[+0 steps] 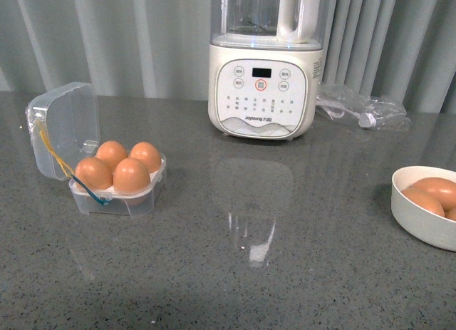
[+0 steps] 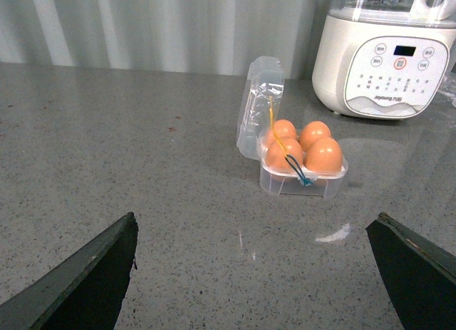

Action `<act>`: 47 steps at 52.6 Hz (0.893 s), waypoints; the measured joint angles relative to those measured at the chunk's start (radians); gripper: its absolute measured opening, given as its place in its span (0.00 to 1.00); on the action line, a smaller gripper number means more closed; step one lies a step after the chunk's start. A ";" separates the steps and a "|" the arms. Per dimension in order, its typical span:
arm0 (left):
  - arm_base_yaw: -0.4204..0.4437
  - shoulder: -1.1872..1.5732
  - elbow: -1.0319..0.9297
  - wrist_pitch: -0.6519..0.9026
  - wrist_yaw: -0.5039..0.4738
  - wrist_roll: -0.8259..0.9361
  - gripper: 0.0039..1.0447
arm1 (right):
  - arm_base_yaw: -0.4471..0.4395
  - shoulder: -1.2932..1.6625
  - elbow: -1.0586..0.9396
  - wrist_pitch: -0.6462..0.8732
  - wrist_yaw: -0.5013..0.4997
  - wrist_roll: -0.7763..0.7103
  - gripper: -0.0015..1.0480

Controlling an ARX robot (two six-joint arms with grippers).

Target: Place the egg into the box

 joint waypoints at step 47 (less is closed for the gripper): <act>0.000 0.000 0.000 0.000 0.000 0.000 0.94 | 0.000 0.000 0.000 0.000 0.000 0.000 0.93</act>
